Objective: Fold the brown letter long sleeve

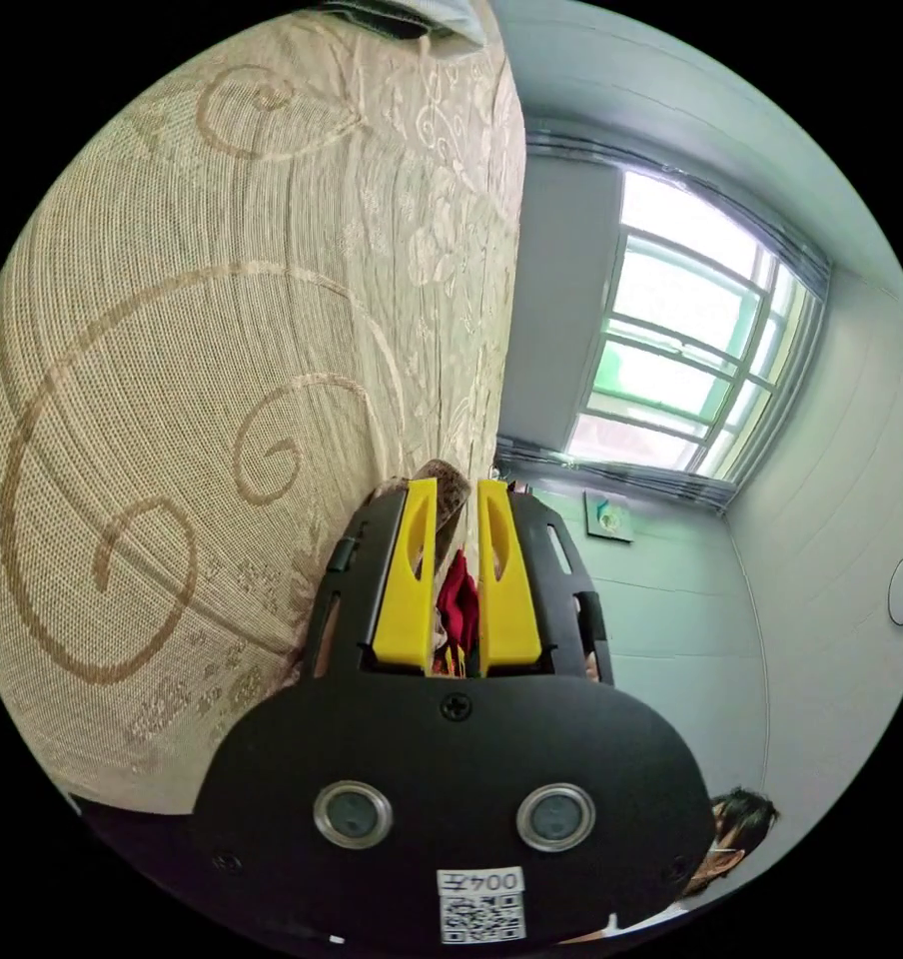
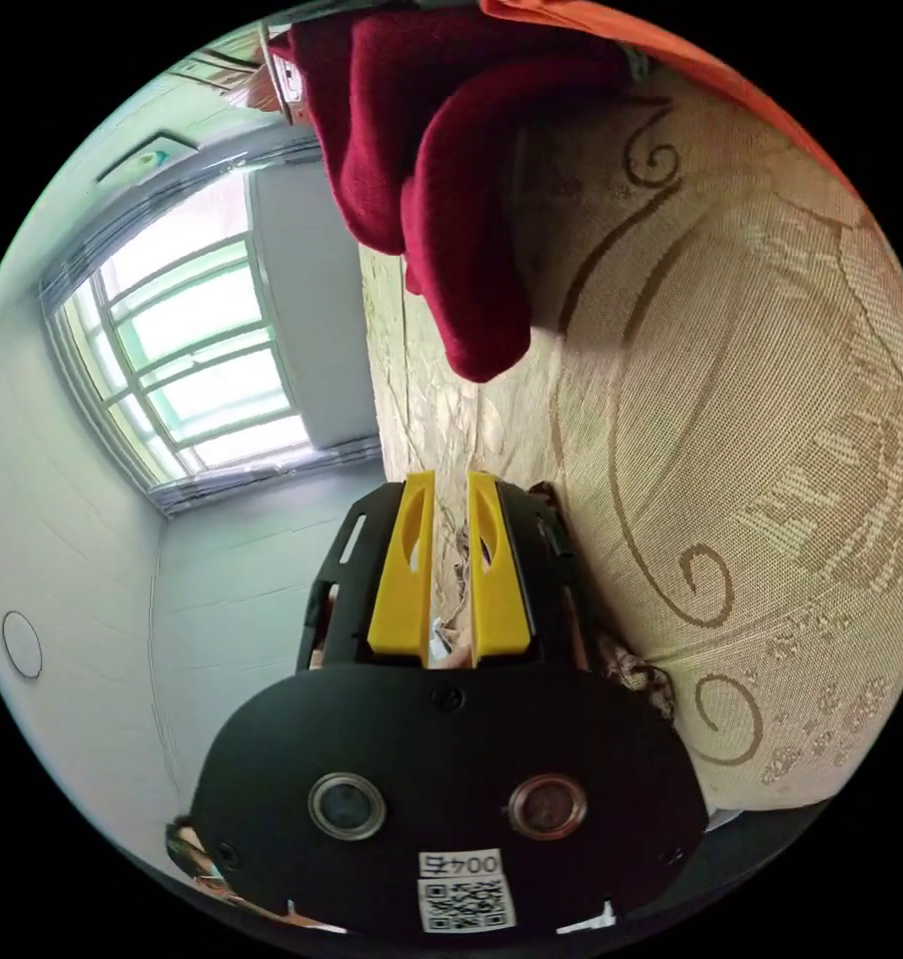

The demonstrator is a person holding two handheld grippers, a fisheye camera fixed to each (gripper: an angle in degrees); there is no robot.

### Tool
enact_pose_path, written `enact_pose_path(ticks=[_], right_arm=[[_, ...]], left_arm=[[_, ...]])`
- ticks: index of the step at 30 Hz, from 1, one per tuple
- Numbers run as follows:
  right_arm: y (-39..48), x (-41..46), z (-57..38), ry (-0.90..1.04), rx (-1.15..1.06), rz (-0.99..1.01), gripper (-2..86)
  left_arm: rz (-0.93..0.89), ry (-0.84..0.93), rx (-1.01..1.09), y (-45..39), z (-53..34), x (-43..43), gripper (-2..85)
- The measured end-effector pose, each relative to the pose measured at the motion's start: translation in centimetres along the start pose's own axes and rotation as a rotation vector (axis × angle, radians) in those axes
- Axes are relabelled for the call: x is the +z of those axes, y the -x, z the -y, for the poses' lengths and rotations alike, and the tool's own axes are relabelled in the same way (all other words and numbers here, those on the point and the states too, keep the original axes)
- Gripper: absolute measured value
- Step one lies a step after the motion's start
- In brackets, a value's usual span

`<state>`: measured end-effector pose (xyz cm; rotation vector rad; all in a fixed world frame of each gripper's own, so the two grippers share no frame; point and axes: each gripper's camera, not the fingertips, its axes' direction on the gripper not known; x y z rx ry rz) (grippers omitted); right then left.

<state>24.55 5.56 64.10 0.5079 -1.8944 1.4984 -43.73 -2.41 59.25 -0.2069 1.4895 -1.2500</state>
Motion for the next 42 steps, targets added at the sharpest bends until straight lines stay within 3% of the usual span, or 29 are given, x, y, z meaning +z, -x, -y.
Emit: enact_pose_path(ticks=[4, 6, 8, 12, 15, 18, 19, 20, 22, 25, 29, 32, 33, 35, 38, 40, 42], right_arm=[[8.1, 6.6, -8.4, 0.254, -0.504, -0.204, 0.3], [9.1, 12.5, -14.1, 0.448, -0.675, -0.318, -0.3], [8.4, 20.3, -21.1, 0.668, -0.834, -0.411, -0.6], [6.5, 30.0, -26.5, 0.887, -0.909, -0.533, -0.7], [5.0, 36.4, -25.8, 1.043, -0.800, -0.550, -0.8], [6.9, 39.4, -21.3, 0.895, -0.726, -0.651, -0.8], [8.9, 38.9, -19.1, 0.732, -0.695, -0.637, -0.8], [11.4, 37.3, -17.9, 0.537, -0.702, -0.570, -0.8], [14.1, 35.3, -18.0, 0.390, -0.731, -0.415, -0.8], [15.1, 36.1, -22.0, 0.494, -0.815, -0.368, -0.8], [10.6, 40.1, -31.1, 0.830, -0.971, -0.556, -0.8], [7.5, 43.2, -34.1, 0.948, -0.971, -0.696, -0.7], [7.3, 43.6, -34.0, 0.917, -0.957, -0.733, -0.7], [9.4, 42.9, -33.3, 0.619, -0.953, -0.811, -0.7], [13.1, 42.3, -37.3, 0.484, -1.138, -0.717, -0.7], [13.7, 44.4, -42.1, 0.553, -1.317, -0.774, -0.6], [12.9, 46.8, -46.3, 0.607, -1.465, -0.874, -0.4]], left_arm=[[0.050, 0.153, 0.338, -5.4, -3.7, 3.3, 2.3], [0.082, 0.429, 0.547, -7.5, -7.9, 8.6, 1.1], [0.191, 0.574, 0.691, -8.0, -11.5, 12.4, 0.7], [0.394, 0.792, 0.867, -7.2, -16.7, 19.4, 0.3], [0.469, 0.829, 0.877, -6.5, -18.0, 22.0, 0.2], [0.488, 0.845, 0.869, -6.2, -18.9, 23.4, 0.2], [0.495, 0.852, 0.875, -6.2, -19.1, 23.6, 0.2], [0.519, 0.862, 0.895, -6.4, -19.7, 24.2, 0.2], [0.532, 0.871, 0.952, -6.9, -20.9, 25.0, 0.2], [0.551, 0.917, 1.034, -7.3, -22.7, 27.6, 0.2], [0.662, 1.014, 1.035, -6.4, -22.4, 32.5, 0.2], [0.742, 0.955, 0.986, -6.9, -19.8, 34.1, 0.1], [0.798, 0.884, 0.948, -7.2, -18.2, 34.2, 0.1], [0.850, 0.685, 0.887, -8.4, -15.8, 32.7, 0.1], [0.635, 0.444, 0.838, -10.3, -14.9, 28.6, 0.1], [0.532, 0.461, 0.905, -10.4, -16.9, 27.8, 0.1], [0.631, 0.578, 1.024, -8.4, -20.5, 29.0, 0.1]])
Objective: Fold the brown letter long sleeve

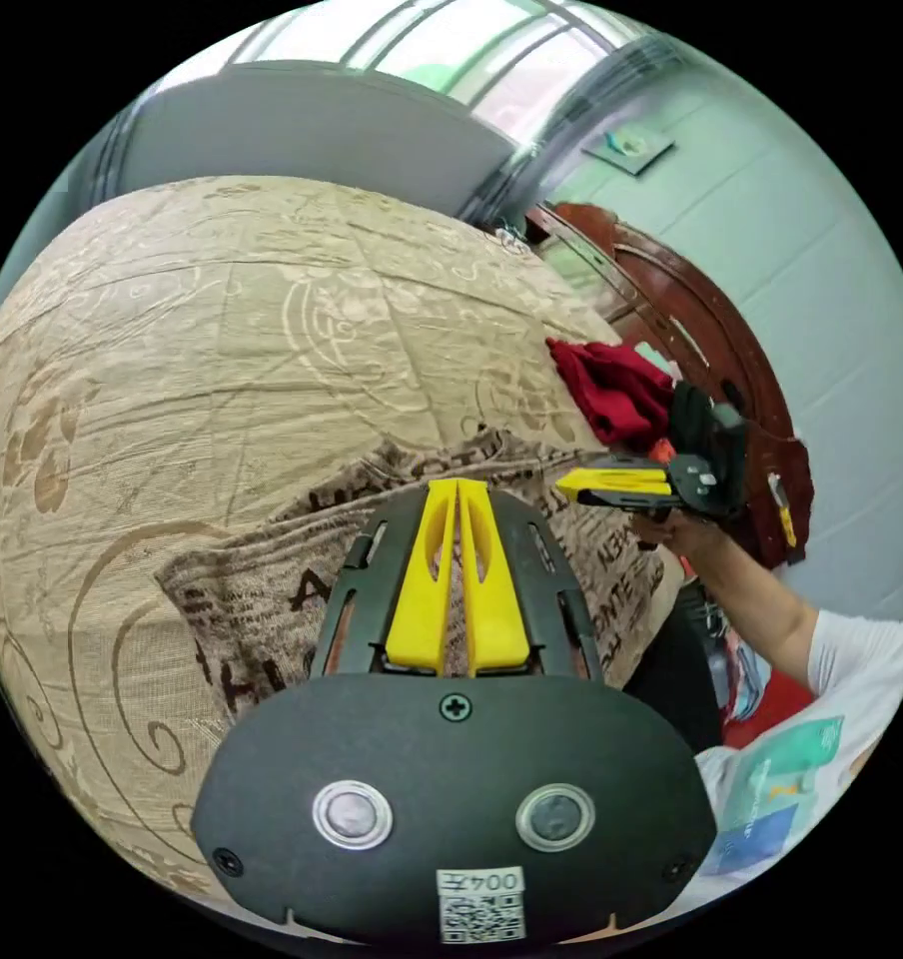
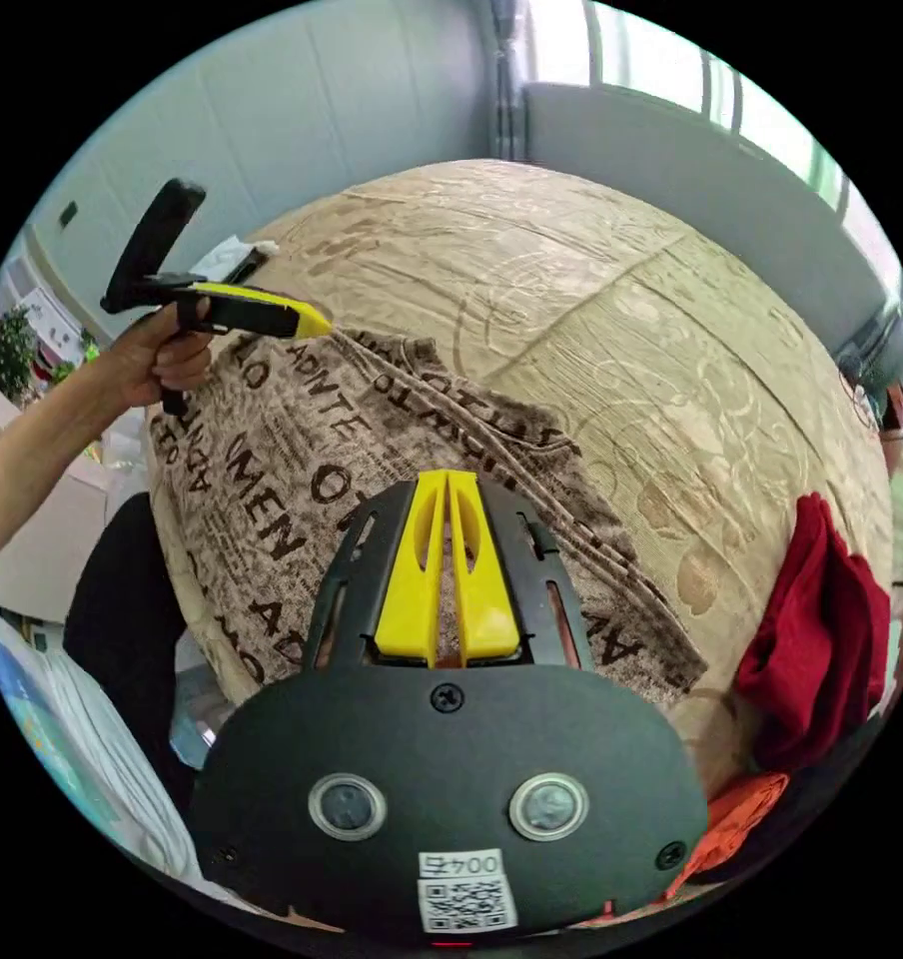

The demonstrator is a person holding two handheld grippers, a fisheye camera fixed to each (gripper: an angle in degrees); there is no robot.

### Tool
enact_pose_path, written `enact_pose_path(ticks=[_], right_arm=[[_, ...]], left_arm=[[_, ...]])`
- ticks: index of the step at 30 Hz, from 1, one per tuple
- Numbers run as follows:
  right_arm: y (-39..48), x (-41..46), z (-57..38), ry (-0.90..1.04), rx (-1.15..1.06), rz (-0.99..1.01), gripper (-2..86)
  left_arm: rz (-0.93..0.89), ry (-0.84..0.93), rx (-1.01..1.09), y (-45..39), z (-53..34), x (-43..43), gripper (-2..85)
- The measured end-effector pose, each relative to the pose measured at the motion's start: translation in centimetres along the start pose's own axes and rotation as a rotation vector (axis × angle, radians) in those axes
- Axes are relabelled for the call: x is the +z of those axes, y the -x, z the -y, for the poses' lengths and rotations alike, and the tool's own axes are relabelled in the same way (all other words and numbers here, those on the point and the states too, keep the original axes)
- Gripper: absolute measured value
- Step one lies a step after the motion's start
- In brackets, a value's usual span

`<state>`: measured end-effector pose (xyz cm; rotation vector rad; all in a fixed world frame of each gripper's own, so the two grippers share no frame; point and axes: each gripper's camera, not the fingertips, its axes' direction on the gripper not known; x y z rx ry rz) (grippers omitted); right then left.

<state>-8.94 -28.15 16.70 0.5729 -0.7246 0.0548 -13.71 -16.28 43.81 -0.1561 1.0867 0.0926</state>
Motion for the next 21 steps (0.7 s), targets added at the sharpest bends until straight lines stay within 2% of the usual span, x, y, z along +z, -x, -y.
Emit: enact_pose_path(ticks=[2, 4, 6, 7, 9, 10, 12, 14, 16, 17, 18, 19, 21], right_arm=[[1.7, 2.6, 1.1, 0.059, 0.004, -0.056, 0.5], [0.4, 5.4, 1.4, 0.158, 0.068, -0.025, 1.8], [-0.6, 4.2, 1.2, 0.111, 0.129, 0.003, 3.0], [-0.8, 2.0, 0.6, 0.045, 0.152, -0.052, 3.6], [-1.3, -1.7, -1.3, -0.030, 0.173, -0.116, 4.4], [-2.2, -3.7, -3.3, -0.048, 0.206, -0.160, 4.8], [-4.0, -5.2, -6.6, -0.029, 0.284, -0.270, 4.9], [-7.5, -4.1, -10.4, 0.086, 0.391, -0.354, 4.7], [-10.4, -2.0, -12.9, 0.187, 0.421, -0.295, 4.6], [-11.6, -3.6, -14.2, 0.112, 0.459, -0.242, 4.4], [-12.2, -4.8, -14.7, 0.091, 0.481, -0.224, 4.4], [-12.7, -7.6, -15.6, 0.033, 0.507, -0.234, 4.5], [-12.6, -12.1, -17.5, -0.052, 0.504, -0.218, 4.7]], left_arm=[[0.139, 0.068, 0.019, -0.4, -1.2, 2.2, 0.2], [0.309, 0.141, -0.070, 1.4, -2.2, 3.6, 0.2], [0.157, 0.086, -0.227, 4.5, -3.4, 2.4, 0.3], [0.146, 0.042, -0.261, 4.8, -3.8, 1.5, 0.2], [0.077, -0.122, -0.203, 4.1, -5.2, -2.7, 0.2], [0.071, -0.145, -0.190, 3.9, -5.8, -3.6, 0.2], [0.157, -0.218, -0.220, 4.6, -8.7, -6.1, 0.2], [0.280, -0.220, -0.316, 7.2, -11.1, -6.1, 0.2], [0.284, -0.117, -0.456, 11.6, -13.4, -4.9, 0.3], [0.148, -0.194, -0.527, 13.8, -15.1, -5.7, 0.3], [0.121, -0.261, -0.642, 15.1, -16.6, -7.2, 0.3], [0.122, -0.295, -0.658, 15.2, -17.1, -8.0, 0.3], [0.076, -0.345, -0.557, 14.2, -17.8, -11.4, 0.5]])
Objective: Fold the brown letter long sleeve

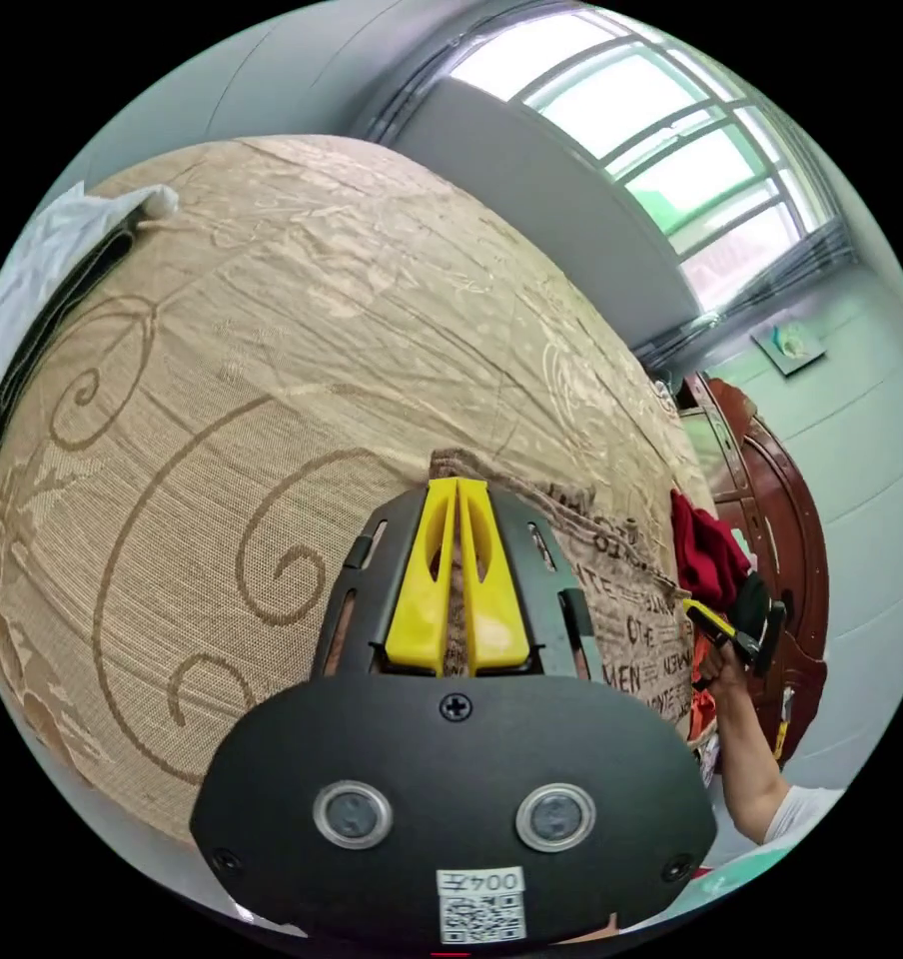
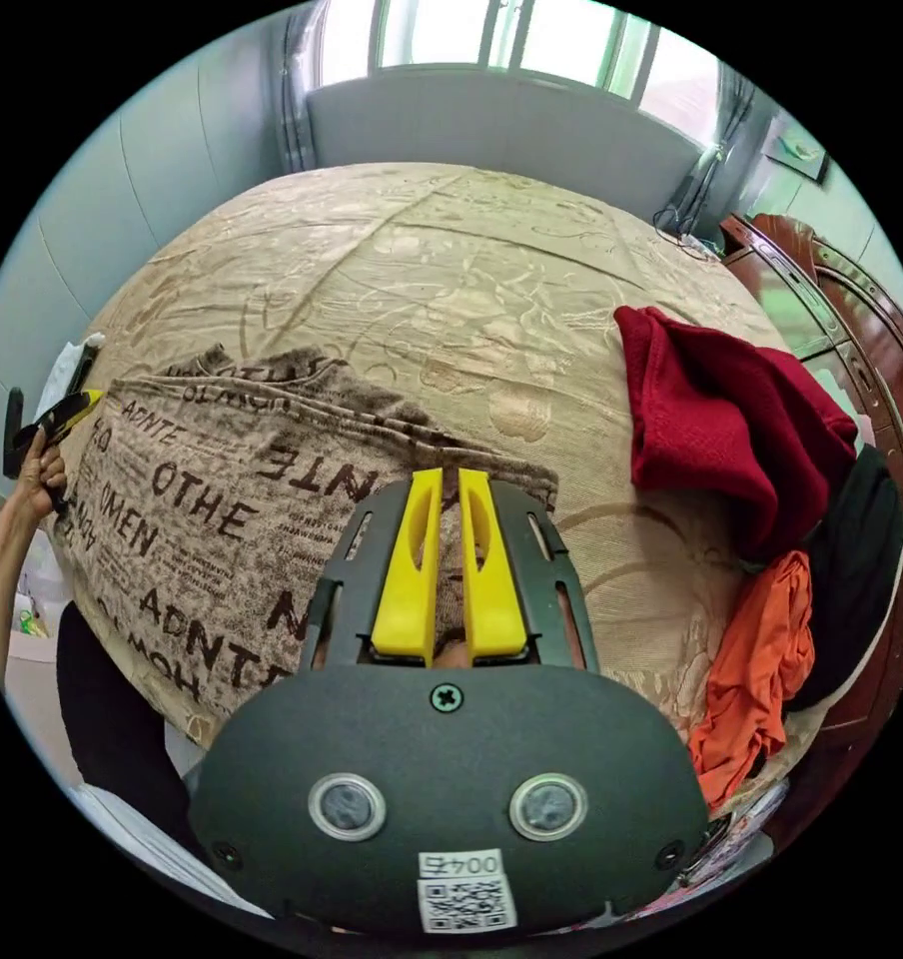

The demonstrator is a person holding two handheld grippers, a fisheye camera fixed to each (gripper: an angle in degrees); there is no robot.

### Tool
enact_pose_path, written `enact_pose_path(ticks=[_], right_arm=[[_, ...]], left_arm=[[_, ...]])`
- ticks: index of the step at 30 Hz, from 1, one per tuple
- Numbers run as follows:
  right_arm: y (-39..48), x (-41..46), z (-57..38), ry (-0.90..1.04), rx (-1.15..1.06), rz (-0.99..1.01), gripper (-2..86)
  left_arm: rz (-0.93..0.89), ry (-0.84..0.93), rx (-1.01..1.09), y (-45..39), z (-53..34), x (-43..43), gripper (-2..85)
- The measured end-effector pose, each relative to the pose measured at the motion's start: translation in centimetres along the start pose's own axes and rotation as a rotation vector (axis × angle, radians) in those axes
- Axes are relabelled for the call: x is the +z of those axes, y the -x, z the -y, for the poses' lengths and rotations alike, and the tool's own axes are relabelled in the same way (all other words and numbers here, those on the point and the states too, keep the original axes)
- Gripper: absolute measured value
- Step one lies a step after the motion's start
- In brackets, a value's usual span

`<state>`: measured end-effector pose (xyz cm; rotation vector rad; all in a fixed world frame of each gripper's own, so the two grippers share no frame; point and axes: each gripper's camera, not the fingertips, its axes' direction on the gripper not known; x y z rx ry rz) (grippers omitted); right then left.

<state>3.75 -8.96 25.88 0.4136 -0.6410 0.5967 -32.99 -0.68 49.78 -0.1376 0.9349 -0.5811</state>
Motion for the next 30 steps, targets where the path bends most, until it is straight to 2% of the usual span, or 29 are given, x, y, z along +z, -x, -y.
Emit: enact_pose_path(ticks=[3, 6, 8, 11, 13, 16, 21, 25, 30], right_arm=[[-3.1, -5.7, -5.3, -0.044, 0.033, 0.101, 6.3], [-7.9, -8.9, -13.4, -0.084, 0.171, 0.272, 8.6], [-12.4, -9.4, -19.9, -0.114, 0.353, 0.370, 10.4], [-17.6, -8.6, -26.1, -0.144, 0.607, 0.534, 11.9], [-19.7, -8.1, -28.2, -0.160, 0.710, 0.605, 12.3], [-22.3, -7.5, -29.6, -0.156, 0.795, 0.660, 12.8], [-24.9, -7.9, -29.1, -0.127, 0.799, 0.617, 13.6], [-27.3, -7.0, -29.2, -0.136, 0.864, 0.741, 14.1], [-28.3, -6.3, -28.1, -0.124, 0.890, 0.787, 14.3]], left_arm=[[-0.076, -0.002, 0.091, 0.1, -2.5, -5.2, 1.2], [-0.071, -0.009, 0.095, 2.9, -8.3, -9.6, 2.8], [-0.093, 0.000, 0.027, 5.9, -11.8, -10.7, 4.2], [-0.224, -0.012, -0.164, 10.5, -15.9, -11.1, 7.4], [-0.239, -0.012, -0.204, 11.4, -17.1, -11.0, 8.7], [-0.233, -0.036, -0.202, 11.2, -17.7, -11.6, 10.2], [-0.254, -0.029, -0.189, 11.0, -17.8, -12.2, 12.7], [-0.324, -0.029, -0.207, 11.3, -18.0, -11.7, 15.8], [-0.352, -0.060, -0.281, 12.4, -18.2, -11.0, 16.9]])
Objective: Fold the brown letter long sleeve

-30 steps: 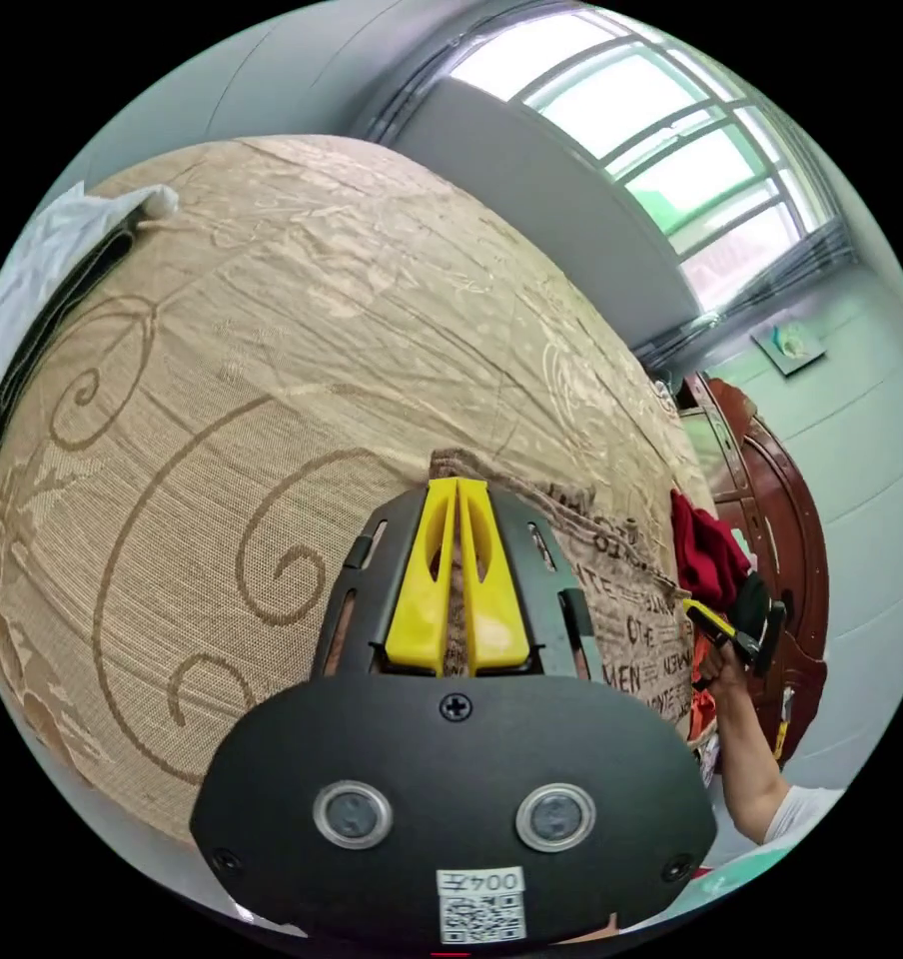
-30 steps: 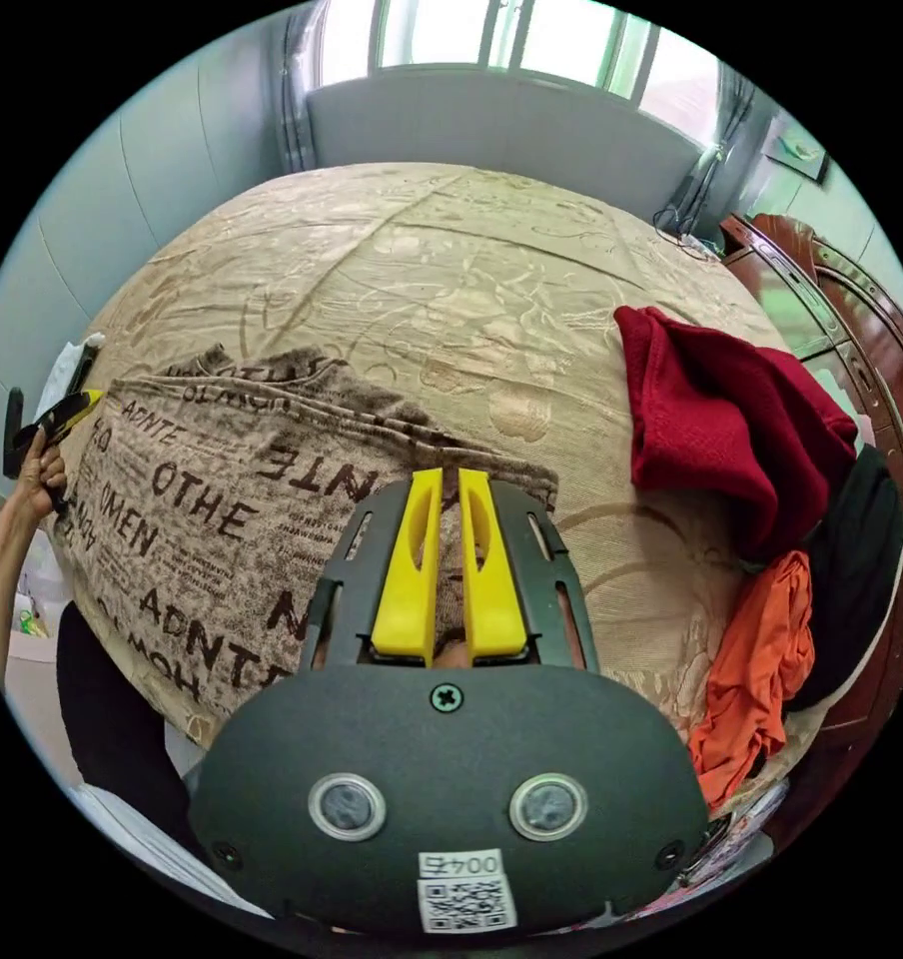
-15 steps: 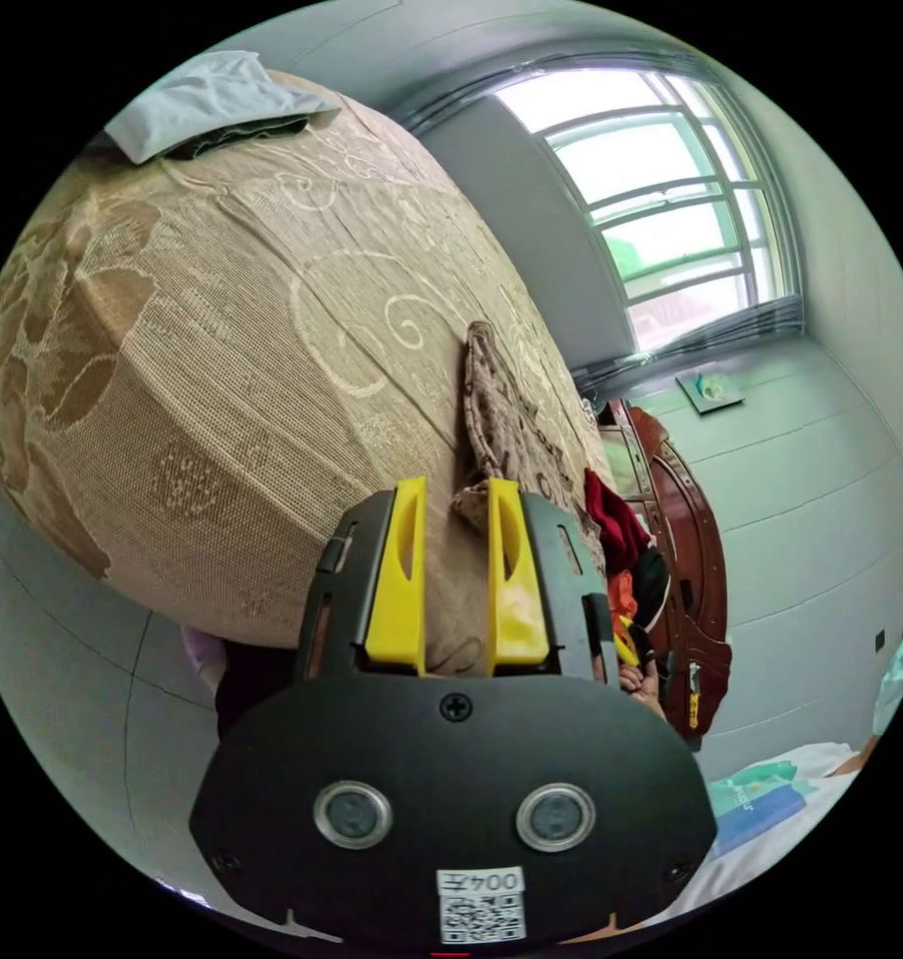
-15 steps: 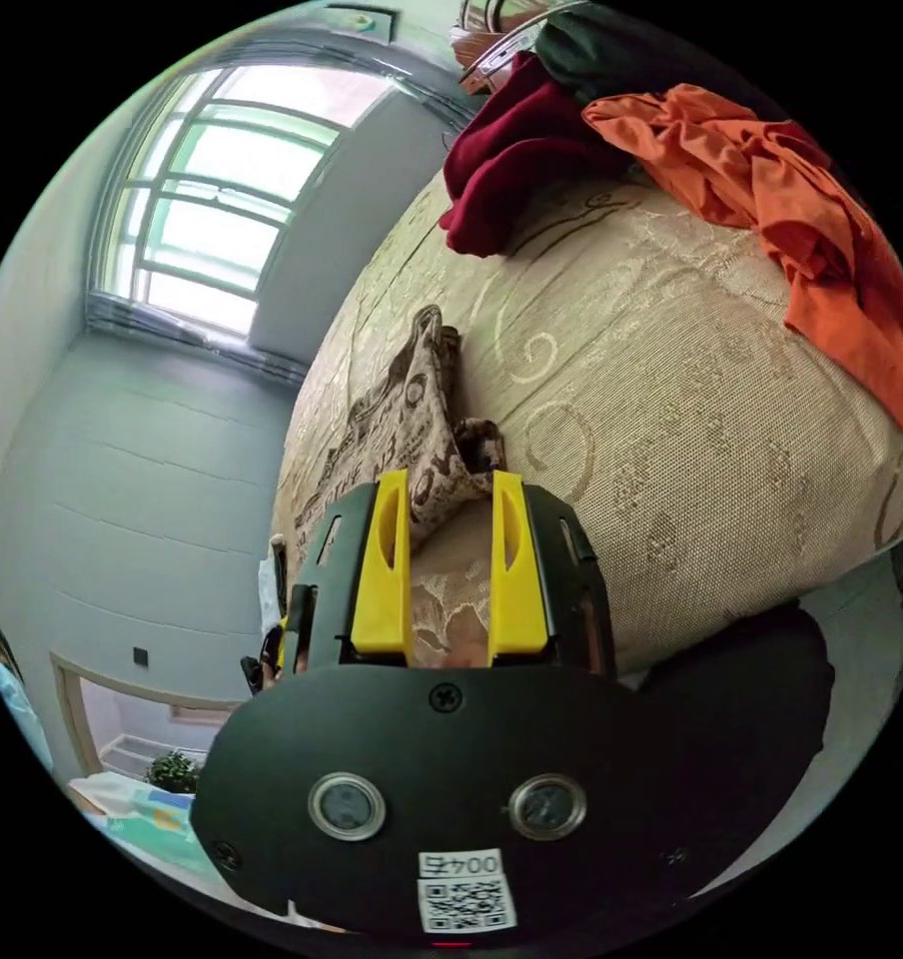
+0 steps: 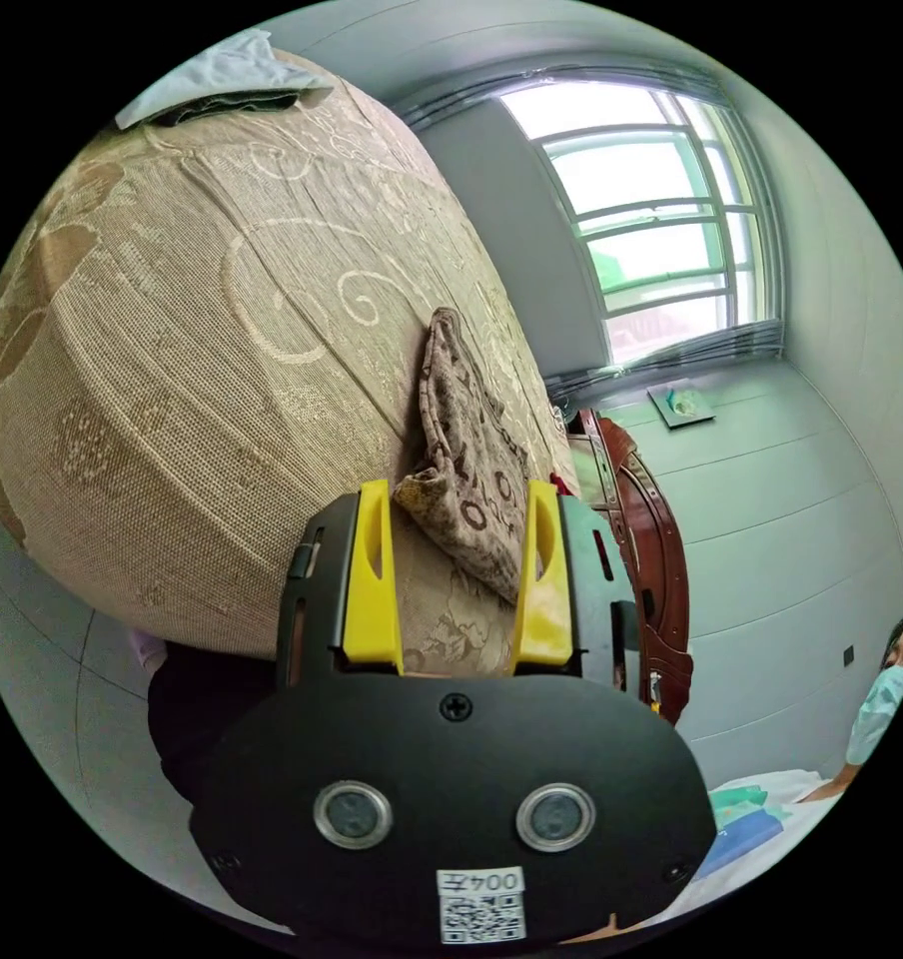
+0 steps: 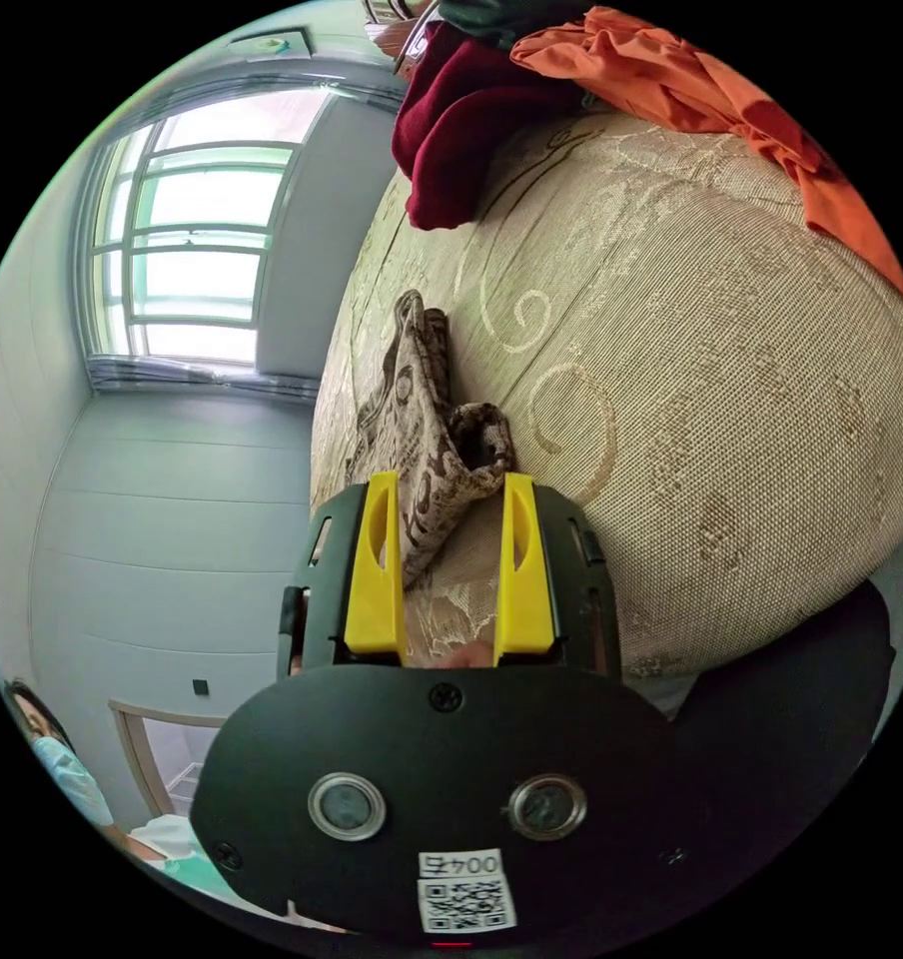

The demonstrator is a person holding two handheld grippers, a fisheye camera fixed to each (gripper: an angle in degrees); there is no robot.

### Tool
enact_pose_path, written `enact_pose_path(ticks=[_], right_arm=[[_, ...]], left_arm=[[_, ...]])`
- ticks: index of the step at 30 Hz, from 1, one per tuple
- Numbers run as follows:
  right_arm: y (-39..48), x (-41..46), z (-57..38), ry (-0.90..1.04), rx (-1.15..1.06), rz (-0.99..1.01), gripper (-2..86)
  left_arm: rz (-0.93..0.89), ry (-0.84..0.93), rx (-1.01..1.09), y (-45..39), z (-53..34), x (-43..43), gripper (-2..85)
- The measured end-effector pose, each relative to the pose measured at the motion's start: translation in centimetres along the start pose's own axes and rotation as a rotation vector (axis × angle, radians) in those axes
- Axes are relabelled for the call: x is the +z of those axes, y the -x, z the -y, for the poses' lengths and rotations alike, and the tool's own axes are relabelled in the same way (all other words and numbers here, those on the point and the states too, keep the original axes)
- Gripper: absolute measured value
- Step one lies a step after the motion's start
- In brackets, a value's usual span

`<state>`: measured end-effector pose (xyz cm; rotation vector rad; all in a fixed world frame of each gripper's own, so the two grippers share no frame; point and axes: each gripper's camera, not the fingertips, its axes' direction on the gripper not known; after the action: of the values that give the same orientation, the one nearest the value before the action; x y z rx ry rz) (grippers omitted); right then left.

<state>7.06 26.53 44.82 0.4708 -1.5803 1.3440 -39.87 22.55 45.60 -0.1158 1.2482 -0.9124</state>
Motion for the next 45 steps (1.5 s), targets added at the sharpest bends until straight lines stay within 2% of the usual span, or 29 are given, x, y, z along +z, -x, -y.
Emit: enact_pose_path(ticks=[4, 6, 12, 14, 16, 18, 24, 26, 29, 31, 33, 35, 37, 38, 39, 41, 45], right_arm=[[0.3, 0.7, 1.4, 0.037, 0.019, 0.010, 10.2], [1.1, 0.8, 1.9, 0.038, 0.019, -0.026, 6.2], [7.7, -3.3, 0.3, 0.003, -0.158, -0.262, 3.4], [5.9, -4.1, -1.0, 0.039, -0.129, -0.349, 3.2], [2.7, -3.7, -1.2, 0.083, -0.062, -0.333, 3.2], [1.4, -2.9, -1.7, 0.093, -0.038, -0.295, 3.4], [6.8, -1.4, -3.1, 0.151, -0.237, -0.410, 6.6], [8.9, -2.9, -4.4, 0.095, -0.326, -0.483, 6.6], [11.8, -3.3, -6.2, 0.022, -0.487, -0.608, 5.2], [13.2, -2.1, -6.5, 0.013, -0.564, -0.636, 3.6], [14.6, -0.1, -6.3, 0.024, -0.625, -0.618, 2.3], [16.6, 2.9, -5.9, 0.034, -0.722, -0.554, 0.6], [16.9, 5.8, -5.2, 0.080, -0.759, -0.561, 0.4], [15.7, 8.0, -4.2, 0.163, -0.738, -0.597, 0.5], [15.0, 8.8, -3.8, 0.201, -0.723, -0.614, 0.6], [15.0, 7.3, -2.5, 0.200, -0.722, -0.510, 2.1], [15.4, 2.8, 2.4, 0.086, -0.680, -0.353, 8.5]], left_arm=[[0.030, -0.020, -0.019, 0.2, 0.0, 0.5, 14.0], [0.085, 0.006, -0.001, -0.5, 0.3, 1.0, 8.8], [0.222, 0.033, 0.123, -3.3, -1.1, -1.4, 3.6], [0.238, 0.062, 0.104, -2.3, -2.5, -1.9, 3.4], [0.247, 0.085, 0.079, -0.6, -3.8, -1.9, 3.3], [0.173, 0.092, 0.012, 1.2, -4.4, -1.4, 3.4], [0.116, 0.173, 0.051, -0.8, -3.7, -0.7, 5.2], [0.104, 0.140, 0.043, -1.3, -3.9, -1.6, 6.2], [0.224, 0.016, 0.094, -3.9, -4.9, -3.4, 6.6], [0.290, -0.023, 0.244, -7.6, -5.9, -2.0, 6.4], [0.222, 0.061, 0.438, -12.5, -6.9, 3.5, 6.4], [0.209, 0.130, 0.535, -15.4, -8.0, 8.6, 6.6], [0.242, 0.197, 0.610, -17.1, -9.3, 13.9, 6.7], [0.320, 0.250, 0.657, -17.4, -10.2, 17.3, 6.7], [0.412, 0.324, 0.683, -16.8, -11.1, 20.5, 6.5], [0.480, 0.424, 0.660, -15.2, -12.1, 23.7, 6.2], [0.409, 0.328, 0.596, -13.6, -13.3, 24.0, 4.0]])
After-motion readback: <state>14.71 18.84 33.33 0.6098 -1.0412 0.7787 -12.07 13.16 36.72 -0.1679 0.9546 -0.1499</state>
